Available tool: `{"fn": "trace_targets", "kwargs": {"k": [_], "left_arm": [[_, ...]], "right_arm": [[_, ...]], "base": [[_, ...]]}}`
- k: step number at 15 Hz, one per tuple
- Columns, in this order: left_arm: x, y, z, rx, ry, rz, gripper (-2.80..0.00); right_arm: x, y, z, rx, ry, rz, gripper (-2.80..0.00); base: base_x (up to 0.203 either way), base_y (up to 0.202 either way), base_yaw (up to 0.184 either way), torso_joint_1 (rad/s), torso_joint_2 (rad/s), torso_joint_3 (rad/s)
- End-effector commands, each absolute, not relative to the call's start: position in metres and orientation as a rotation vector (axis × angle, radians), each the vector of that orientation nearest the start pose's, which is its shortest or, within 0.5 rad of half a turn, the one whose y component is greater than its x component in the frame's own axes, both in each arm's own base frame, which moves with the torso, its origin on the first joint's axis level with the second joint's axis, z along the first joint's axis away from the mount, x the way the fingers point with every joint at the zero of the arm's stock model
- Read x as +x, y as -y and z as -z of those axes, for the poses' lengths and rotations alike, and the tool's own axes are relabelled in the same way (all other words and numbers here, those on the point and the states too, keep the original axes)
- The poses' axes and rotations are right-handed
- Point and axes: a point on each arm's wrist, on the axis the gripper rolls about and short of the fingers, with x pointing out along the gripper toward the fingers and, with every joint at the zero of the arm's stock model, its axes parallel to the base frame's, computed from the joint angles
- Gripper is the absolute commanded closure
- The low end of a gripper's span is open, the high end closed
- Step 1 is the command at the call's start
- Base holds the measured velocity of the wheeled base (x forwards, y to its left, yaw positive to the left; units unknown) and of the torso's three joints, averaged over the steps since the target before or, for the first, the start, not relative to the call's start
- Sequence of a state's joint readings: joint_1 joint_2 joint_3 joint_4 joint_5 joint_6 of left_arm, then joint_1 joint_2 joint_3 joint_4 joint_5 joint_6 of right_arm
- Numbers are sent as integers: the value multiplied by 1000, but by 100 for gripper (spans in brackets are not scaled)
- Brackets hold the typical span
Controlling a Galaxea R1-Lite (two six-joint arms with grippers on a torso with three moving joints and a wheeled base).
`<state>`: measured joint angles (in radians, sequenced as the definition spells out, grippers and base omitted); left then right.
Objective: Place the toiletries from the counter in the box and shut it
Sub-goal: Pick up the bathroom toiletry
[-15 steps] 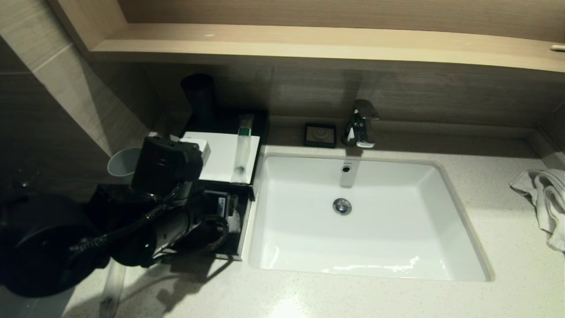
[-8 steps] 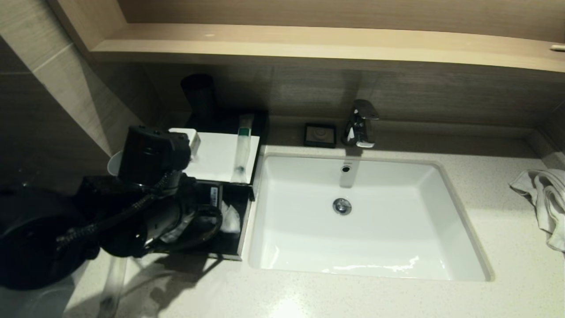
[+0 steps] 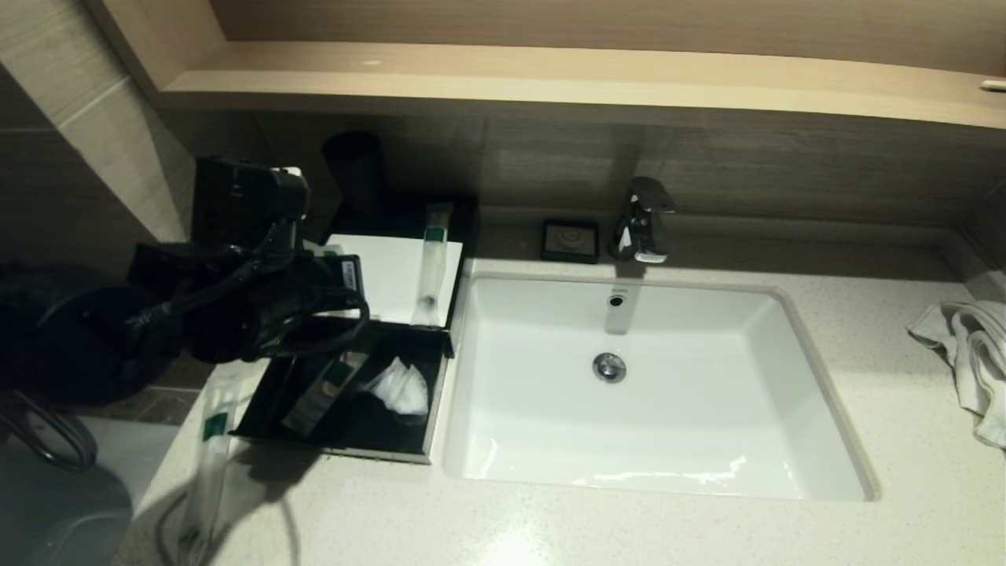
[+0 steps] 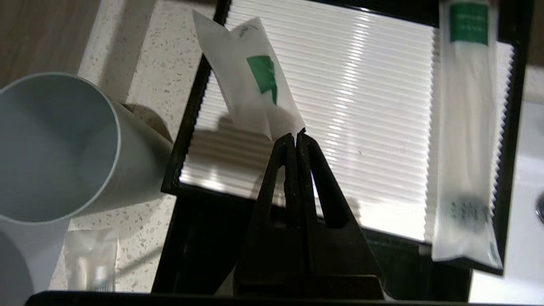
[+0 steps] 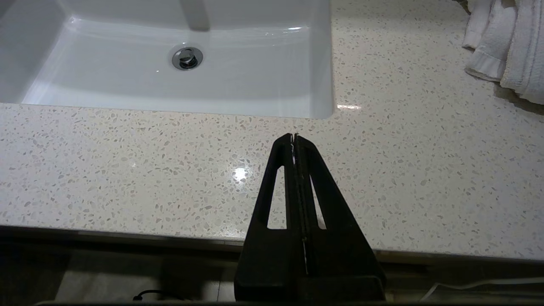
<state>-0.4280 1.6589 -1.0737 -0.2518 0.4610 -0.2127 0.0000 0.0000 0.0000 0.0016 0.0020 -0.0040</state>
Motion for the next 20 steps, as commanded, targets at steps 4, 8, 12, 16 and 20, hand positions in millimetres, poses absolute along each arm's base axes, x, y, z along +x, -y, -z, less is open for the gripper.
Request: {"fn": "trace_targets", "kwargs": {"k": [4, 8, 12, 16, 20], "left_arm": [[311, 124, -227, -127, -270, -159, 0], [305, 121, -235, -155, -245, -181, 0], [303, 116, -237, -176, -235, -211, 0], [308, 111, -232, -175, -244, -231, -280], [306, 109, -235, -187, -235, -229, -280]], "right_arm": [[-23, 0, -75, -5, -2, -2, 0], [-23, 0, -75, -5, -2, -2, 0], [-23, 0, -75, -5, -2, -1, 0], [-23, 0, -75, -5, -2, -3, 0], [-23, 0, -75, -5, -2, -3, 0]], "base": [[0, 0, 0, 0, 0, 0], [0, 0, 0, 0, 0, 0], [0, 0, 0, 0, 0, 0], [0, 0, 0, 0, 0, 0], [0, 0, 0, 0, 0, 0]]}}
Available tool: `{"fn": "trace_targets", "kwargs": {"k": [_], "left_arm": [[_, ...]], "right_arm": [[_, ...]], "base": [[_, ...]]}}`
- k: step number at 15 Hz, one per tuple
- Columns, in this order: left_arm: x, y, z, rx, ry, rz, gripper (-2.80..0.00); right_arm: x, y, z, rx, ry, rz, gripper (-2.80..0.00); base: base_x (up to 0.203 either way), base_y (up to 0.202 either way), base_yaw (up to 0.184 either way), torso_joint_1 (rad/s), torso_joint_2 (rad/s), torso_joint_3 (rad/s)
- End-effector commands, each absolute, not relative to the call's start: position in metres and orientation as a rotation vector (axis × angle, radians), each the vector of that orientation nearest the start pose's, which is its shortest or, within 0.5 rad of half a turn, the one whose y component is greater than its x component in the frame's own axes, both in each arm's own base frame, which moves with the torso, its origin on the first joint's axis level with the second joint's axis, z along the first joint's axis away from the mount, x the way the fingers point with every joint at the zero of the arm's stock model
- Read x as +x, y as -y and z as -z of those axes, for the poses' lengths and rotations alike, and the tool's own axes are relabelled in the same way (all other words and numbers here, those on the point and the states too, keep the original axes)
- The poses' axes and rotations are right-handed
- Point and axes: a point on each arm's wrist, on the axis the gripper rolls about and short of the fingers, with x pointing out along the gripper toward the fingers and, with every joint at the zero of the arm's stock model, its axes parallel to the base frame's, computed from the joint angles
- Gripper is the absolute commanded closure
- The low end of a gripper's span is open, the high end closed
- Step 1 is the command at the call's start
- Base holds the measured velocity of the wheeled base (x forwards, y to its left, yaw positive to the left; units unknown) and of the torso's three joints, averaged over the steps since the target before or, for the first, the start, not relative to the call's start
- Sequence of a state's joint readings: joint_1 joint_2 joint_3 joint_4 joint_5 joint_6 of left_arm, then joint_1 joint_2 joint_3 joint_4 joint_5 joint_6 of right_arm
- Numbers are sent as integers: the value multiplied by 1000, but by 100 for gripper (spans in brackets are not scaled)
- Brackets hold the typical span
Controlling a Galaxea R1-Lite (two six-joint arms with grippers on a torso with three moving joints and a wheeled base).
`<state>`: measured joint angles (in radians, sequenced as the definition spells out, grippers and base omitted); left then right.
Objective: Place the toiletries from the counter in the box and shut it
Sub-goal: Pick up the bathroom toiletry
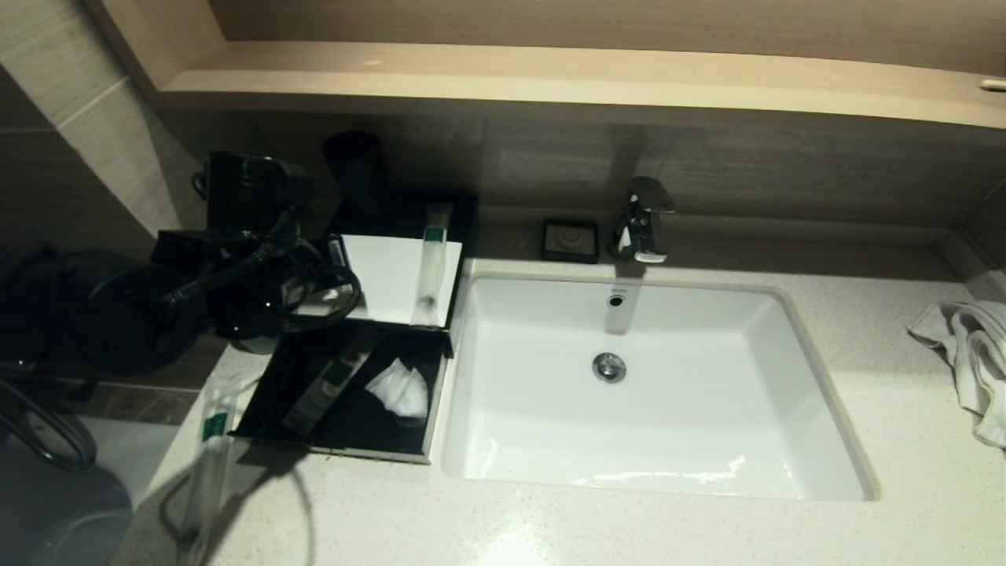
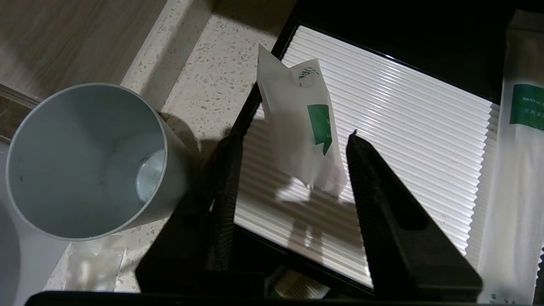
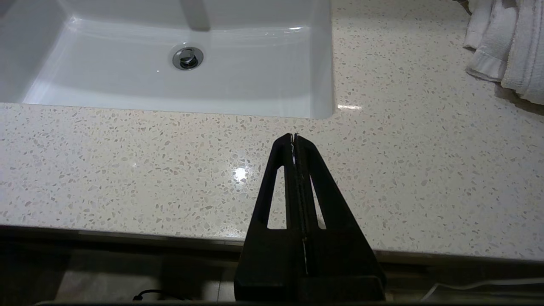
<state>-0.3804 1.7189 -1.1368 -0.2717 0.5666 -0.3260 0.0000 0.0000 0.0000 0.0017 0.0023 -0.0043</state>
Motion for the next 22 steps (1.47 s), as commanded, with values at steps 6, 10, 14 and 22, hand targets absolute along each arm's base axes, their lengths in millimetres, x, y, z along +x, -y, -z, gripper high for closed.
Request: {"fn": "trace_targets", "kwargs": {"k": [6, 10, 14, 22], "left_arm": [[311, 111, -227, -211, -256, -231, -280], [319, 115, -218, -222, -276, -235, -280], [327, 118, -212, -234, -280, -224, -280], [341, 123, -202, -240, -274, -214, -280]], "right_arm": [[-23, 0, -75, -5, -2, -3, 0], [-23, 0, -75, -5, -2, -2, 0], [-23, 0, -75, -5, -2, -1, 0], [-23, 0, -75, -5, -2, -1, 0]], "base": [[0, 0, 0, 0, 0, 0], [0, 0, 0, 0, 0, 0], [0, 0, 0, 0, 0, 0], [0, 0, 0, 0, 0, 0]]}}
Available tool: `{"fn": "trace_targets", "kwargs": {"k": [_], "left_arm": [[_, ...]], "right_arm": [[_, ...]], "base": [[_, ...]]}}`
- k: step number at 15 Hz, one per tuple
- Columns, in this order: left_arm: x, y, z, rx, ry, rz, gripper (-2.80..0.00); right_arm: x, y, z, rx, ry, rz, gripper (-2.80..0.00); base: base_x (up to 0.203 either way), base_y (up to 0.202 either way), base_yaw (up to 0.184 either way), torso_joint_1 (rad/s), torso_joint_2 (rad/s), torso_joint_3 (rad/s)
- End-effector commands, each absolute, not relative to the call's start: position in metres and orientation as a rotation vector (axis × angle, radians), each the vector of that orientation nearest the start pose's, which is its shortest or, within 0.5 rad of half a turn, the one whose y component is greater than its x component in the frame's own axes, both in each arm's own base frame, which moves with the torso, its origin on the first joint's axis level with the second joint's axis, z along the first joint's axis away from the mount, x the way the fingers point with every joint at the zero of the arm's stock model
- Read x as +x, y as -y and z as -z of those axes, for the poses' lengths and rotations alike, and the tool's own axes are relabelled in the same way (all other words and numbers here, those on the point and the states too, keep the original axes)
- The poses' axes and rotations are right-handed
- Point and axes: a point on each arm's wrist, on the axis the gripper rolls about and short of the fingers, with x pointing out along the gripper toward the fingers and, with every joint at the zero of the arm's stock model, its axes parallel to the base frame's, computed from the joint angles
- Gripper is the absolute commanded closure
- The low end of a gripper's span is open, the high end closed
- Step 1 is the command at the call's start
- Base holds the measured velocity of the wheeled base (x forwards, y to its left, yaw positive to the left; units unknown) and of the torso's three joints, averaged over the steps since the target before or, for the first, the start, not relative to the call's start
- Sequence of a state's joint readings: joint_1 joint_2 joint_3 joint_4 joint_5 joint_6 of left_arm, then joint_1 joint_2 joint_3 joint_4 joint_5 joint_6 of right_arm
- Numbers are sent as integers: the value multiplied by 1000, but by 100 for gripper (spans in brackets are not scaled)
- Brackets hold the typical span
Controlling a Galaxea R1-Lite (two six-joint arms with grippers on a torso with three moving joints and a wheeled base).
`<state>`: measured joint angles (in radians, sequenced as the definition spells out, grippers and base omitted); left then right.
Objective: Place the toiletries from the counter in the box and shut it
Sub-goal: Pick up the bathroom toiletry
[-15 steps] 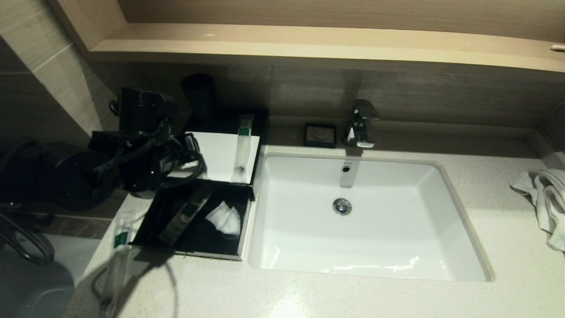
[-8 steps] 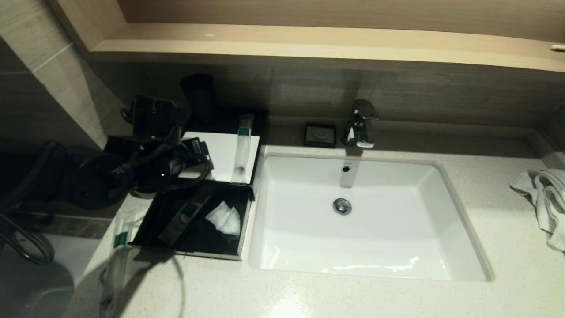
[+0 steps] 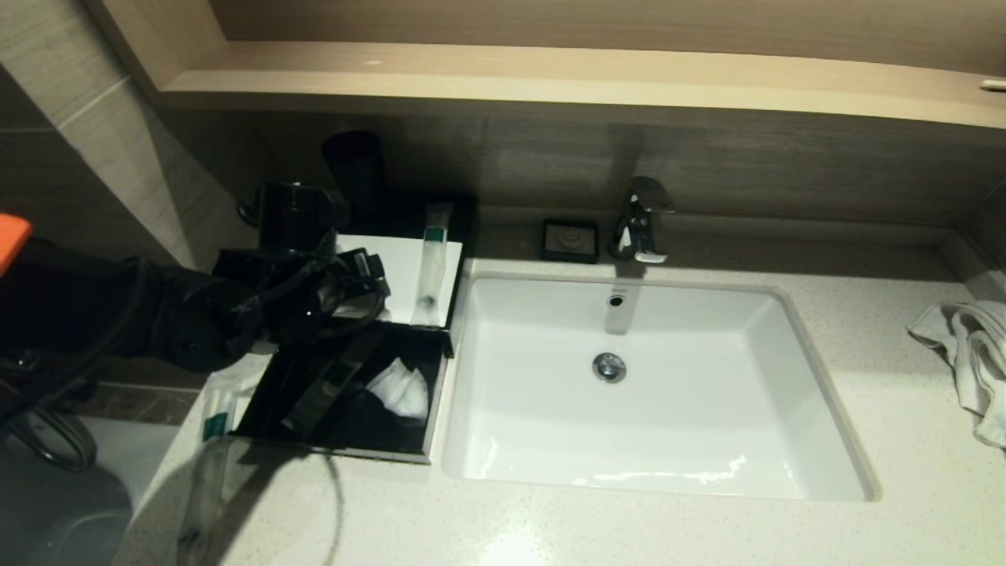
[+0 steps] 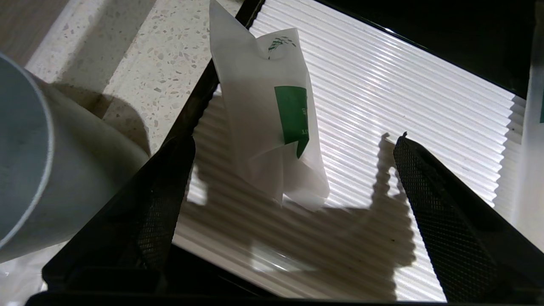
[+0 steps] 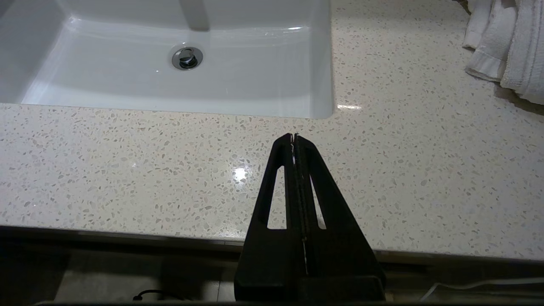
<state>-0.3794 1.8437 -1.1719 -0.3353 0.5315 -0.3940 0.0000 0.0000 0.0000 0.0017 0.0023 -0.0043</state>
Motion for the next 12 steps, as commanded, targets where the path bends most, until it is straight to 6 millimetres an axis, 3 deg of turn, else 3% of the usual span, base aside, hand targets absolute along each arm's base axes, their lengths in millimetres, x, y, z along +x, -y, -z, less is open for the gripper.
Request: {"fn": "trace_targets", "kwargs": {"k": [1, 2, 3, 12], "left_arm": [[341, 123, -202, -240, -271, -214, -280], [342, 124, -202, -243, -265, -213, -280], [342, 123, -203, -247, -258, -213, 0], [340, 120, -212, -261, -220, -211, 0]], "right_arm": [[-23, 0, -75, -5, -1, -2, 0], [-23, 0, -75, -5, -2, -3, 0], [-23, 0, -75, -5, -2, 0, 0], [-23, 0, -75, -5, -2, -2, 0]], "base": [[0, 0, 0, 0, 0, 0], [0, 0, 0, 0, 0, 0], [0, 0, 0, 0, 0, 0], [0, 0, 0, 0, 0, 0]]}}
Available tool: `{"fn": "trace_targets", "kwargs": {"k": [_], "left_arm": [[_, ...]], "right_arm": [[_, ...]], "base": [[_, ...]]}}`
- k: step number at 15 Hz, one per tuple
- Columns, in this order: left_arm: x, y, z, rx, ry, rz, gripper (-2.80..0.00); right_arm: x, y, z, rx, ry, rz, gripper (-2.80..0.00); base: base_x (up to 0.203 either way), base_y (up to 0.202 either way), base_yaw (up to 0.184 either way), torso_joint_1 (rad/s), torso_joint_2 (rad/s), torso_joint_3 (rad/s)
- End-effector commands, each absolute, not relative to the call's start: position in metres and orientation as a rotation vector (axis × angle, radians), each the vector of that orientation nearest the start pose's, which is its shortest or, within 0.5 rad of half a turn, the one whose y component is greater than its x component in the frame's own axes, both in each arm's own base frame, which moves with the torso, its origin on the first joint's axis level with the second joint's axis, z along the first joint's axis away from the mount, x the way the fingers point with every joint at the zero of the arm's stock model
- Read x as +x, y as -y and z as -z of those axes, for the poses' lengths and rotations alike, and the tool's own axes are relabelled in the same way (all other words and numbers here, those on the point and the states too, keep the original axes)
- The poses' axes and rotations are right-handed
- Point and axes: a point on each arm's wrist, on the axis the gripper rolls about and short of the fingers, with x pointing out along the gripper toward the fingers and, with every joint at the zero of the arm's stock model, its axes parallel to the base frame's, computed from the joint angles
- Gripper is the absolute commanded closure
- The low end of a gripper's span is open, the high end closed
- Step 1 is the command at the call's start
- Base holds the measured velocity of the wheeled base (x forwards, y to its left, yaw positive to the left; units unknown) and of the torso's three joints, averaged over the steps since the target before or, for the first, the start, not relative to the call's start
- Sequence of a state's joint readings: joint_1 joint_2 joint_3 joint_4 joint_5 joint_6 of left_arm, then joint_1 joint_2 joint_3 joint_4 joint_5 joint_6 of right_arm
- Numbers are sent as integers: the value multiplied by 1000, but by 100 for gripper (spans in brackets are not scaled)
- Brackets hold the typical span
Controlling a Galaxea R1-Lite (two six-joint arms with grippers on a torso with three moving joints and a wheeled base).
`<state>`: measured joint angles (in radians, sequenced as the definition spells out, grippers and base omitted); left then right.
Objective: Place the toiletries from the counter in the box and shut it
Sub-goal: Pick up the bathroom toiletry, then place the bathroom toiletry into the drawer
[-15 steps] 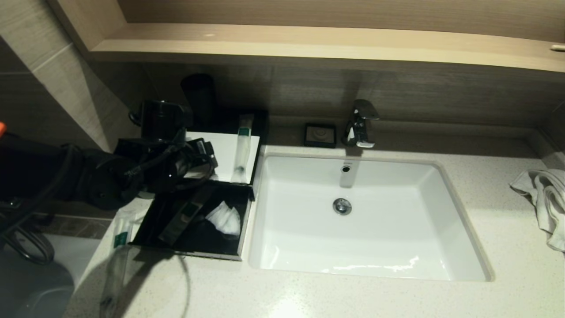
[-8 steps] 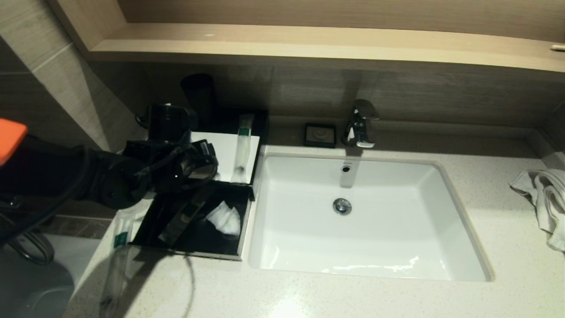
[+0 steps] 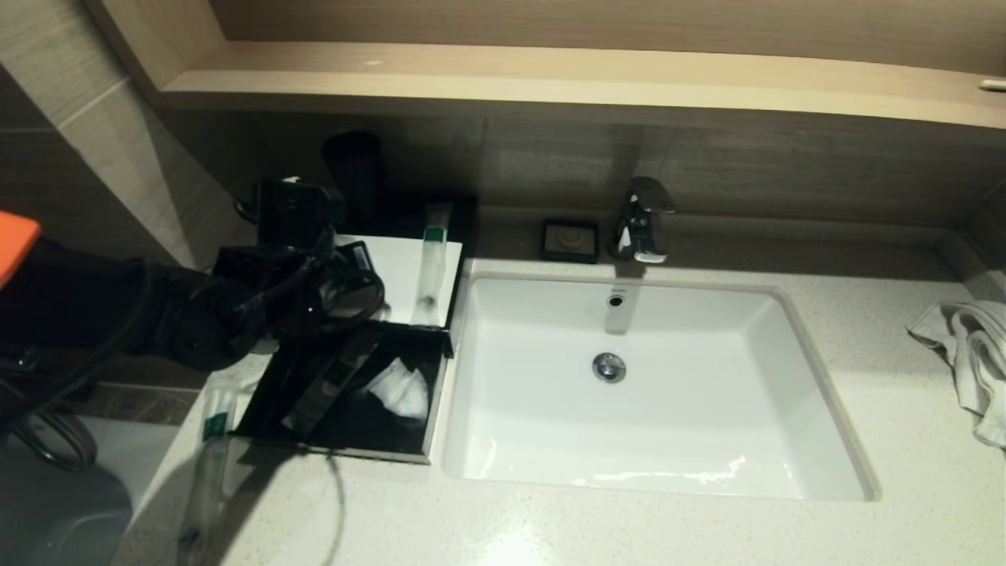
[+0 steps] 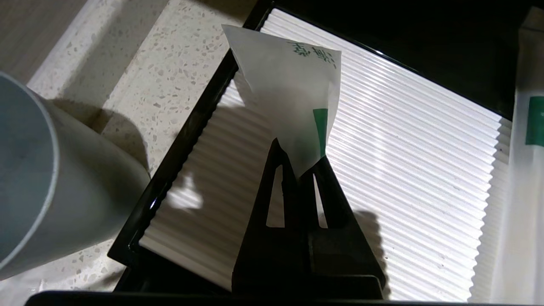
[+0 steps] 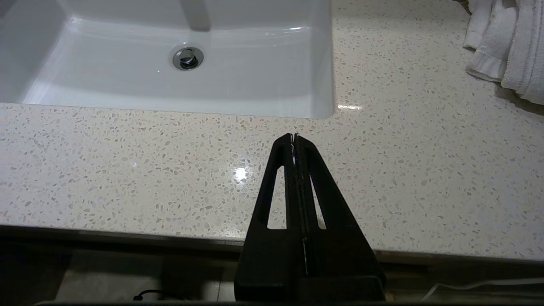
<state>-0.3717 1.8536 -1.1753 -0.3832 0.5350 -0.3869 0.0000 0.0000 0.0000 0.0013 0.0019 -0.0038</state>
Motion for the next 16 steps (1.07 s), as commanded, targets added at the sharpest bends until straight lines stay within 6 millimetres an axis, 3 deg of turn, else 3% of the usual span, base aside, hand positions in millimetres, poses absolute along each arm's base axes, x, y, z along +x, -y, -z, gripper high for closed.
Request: {"fn": "trace_targets", "kwargs": {"k": [1, 5, 9, 13, 16], "left_arm": [[337, 119, -215, -265, -212, -209, 0], [324, 116, -229, -276, -186, -199, 0], [284, 129, -247, -251, -166, -104, 0], [224, 144, -233, -144, -292, 40, 0], [196, 138, -216, -40, -443, 88, 0]], "right_arm": [[-23, 0, -75, -5, -2, -2, 0], [-23, 0, -75, -5, -2, -2, 0], [-23, 0, -75, -5, -2, -3, 0], [-23, 0, -75, -5, -2, -3, 0], [-23, 0, -75, -5, -2, -3, 0]], "base": [[0, 0, 0, 0, 0, 0], [0, 0, 0, 0, 0, 0], [0, 0, 0, 0, 0, 0], [0, 0, 0, 0, 0, 0], [0, 0, 0, 0, 0, 0]]}}
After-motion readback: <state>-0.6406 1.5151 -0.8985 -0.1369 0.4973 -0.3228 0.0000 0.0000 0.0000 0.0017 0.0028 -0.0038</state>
